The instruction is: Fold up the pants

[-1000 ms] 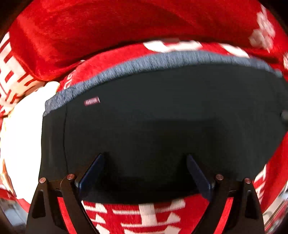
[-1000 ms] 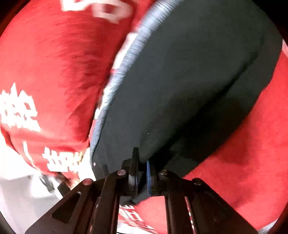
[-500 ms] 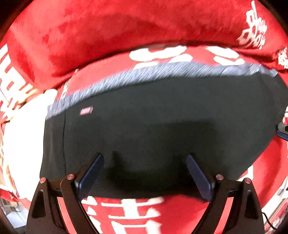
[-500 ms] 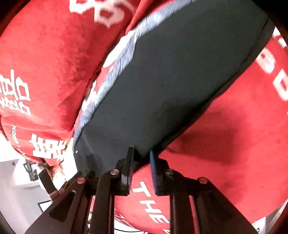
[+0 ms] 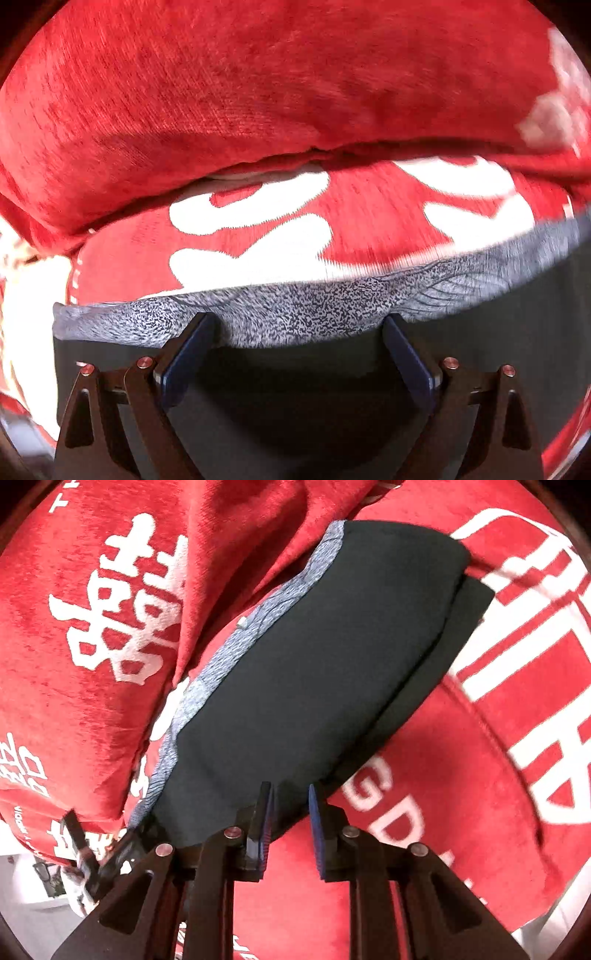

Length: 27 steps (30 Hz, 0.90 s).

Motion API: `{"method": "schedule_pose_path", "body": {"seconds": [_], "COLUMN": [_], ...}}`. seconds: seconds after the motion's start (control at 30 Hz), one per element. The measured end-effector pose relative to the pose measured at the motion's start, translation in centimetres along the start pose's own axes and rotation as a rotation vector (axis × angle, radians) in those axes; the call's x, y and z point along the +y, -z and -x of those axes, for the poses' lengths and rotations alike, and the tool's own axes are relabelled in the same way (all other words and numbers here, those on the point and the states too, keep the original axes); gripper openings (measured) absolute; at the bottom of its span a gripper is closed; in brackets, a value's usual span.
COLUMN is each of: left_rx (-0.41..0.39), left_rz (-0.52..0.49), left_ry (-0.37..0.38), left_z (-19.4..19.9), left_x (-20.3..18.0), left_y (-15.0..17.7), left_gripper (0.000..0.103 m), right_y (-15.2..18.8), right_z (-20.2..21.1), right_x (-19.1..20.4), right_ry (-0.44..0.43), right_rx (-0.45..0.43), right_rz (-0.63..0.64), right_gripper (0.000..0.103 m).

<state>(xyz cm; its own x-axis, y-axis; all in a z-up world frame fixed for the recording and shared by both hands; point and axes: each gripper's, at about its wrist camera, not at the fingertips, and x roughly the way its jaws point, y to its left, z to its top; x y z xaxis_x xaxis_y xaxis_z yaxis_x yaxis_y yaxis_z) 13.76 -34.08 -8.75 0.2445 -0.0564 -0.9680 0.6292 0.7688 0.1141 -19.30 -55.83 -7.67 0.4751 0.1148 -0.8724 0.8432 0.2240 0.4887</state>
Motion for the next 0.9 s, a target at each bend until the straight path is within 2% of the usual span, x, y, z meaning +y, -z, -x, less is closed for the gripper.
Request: {"method": "schedule_pose_path", "body": {"seconds": [0.1, 0.17, 0.3, 0.4, 0.53, 0.57, 0.6, 0.67, 0.77, 0.83, 0.87, 0.9], "left_rx": [0.017, 0.018, -0.007, 0.023, -0.007, -0.006, -0.001, 0.007, 0.001, -0.004, -0.002, 0.004], "left_rz": [0.032, 0.015, -0.050, -0.069, -0.067, -0.070, -0.071, -0.075, -0.083, -0.086, -0.083, -0.080], "left_ry": [-0.013, -0.040, -0.057, -0.068, -0.089, -0.087, -0.085, -0.076, -0.075, -0.081, -0.078, -0.076], "left_z": [0.0, 0.7, 2.6, 1.7, 1.8, 1.9, 1.8, 1.9, 1.7, 1.5, 1.5, 1.6], "left_x": [0.8, 0.6, -0.9, -2.1, -2.6, -2.6, -2.8, -2.7, -2.6, -2.7, -2.7, -2.6], "left_y": [-0.6, -0.6, 0.8, 1.6, 1.9, 1.9, 1.8, 1.8, 1.9, 2.0, 1.9, 1.9], "left_gripper": [0.099, 0.099, 0.099, 0.099, 0.099, 0.099, 0.099, 0.099, 0.102, 0.103, 0.103, 0.103], "right_y": [-1.6, -2.6, -4.8, -6.5, -8.3, -8.6, -8.6, -8.4, -7.5, -7.6, -7.7, -7.8], "right_z": [1.6, 2.8, 3.6, 3.0, 1.5, 1.3, 1.5, 2.4, 3.2, 2.9, 2.7, 2.6], "right_x": [-1.9, -4.7, -8.5, -9.0, -8.8, -9.0, -9.2, -9.1, -10.0, -10.8, -11.1, -11.1], "right_ry": [0.025, 0.046, 0.037, 0.017, 0.013, 0.030, 0.027, 0.015, 0.010, 0.079, 0.083, 0.097], "right_rx": [-0.057, -0.086, -0.139, -0.154, -0.128, -0.113, -0.117, -0.143, -0.142, -0.134, -0.126, -0.118], "right_rz": [-0.014, -0.057, -0.146, -0.151, -0.136, -0.138, -0.136, -0.121, -0.123, -0.095, -0.077, -0.066], "right_gripper": [0.022, 0.026, 0.026, 0.026, 0.026, 0.020, 0.009, 0.007, 0.007, 0.007, 0.007, 0.013]}}
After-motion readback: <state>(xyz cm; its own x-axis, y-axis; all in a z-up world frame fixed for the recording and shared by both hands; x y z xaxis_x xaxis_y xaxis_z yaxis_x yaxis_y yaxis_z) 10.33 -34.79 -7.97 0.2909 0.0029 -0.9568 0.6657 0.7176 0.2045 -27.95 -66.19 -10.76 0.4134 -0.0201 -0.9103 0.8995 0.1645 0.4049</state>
